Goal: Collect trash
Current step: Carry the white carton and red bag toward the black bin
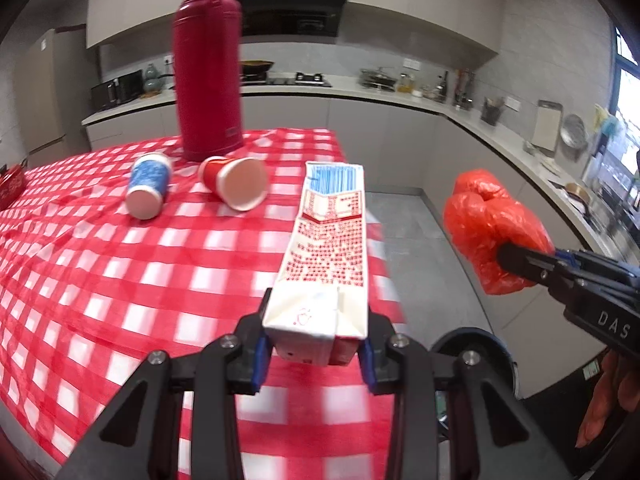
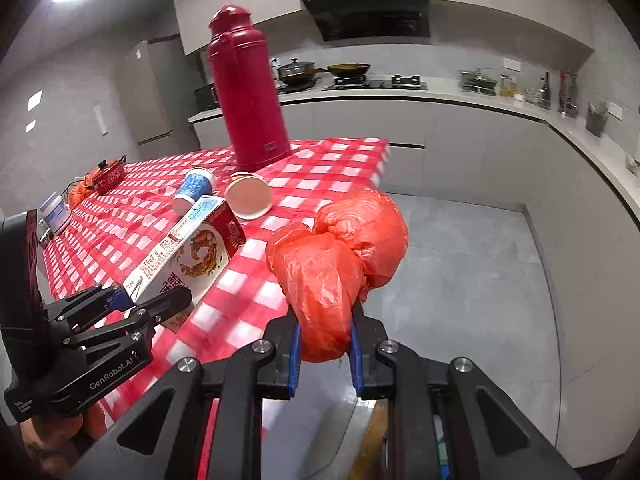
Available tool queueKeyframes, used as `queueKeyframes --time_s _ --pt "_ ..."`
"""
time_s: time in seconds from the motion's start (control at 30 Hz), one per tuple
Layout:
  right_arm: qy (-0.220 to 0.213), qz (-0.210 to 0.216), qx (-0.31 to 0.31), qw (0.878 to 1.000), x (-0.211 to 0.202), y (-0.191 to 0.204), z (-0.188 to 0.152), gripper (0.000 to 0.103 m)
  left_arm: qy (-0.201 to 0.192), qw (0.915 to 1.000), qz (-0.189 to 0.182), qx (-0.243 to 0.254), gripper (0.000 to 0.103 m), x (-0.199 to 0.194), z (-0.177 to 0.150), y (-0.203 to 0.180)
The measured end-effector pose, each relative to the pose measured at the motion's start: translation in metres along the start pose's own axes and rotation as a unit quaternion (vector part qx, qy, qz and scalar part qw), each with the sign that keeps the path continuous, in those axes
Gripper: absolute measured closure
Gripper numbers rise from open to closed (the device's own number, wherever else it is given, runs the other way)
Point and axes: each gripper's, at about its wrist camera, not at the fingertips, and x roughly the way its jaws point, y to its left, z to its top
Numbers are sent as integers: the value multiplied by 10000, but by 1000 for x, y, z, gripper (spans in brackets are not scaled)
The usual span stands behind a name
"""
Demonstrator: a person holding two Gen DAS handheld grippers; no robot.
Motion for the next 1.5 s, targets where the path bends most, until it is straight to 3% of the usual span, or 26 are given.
queueKeyframes --time_s 0.6,0.83,1.17,1.5 --pt "19 -591 532 9968 -75 -88 -66 82 218 9962 -636 553 66 0 -26 -104" --pt "186 -672 675 9953 -87 -121 -101 82 555 9931 -773 685 66 11 -51 -139" --pt "595 -697 831 9923 -75 -155 -144 82 1160 9853 -906 861 66 39 -89 -173" --pt "1264 -655 772 9868 -28 -177 -187 82 1741 9760 -975 872 66 78 -118 -191"
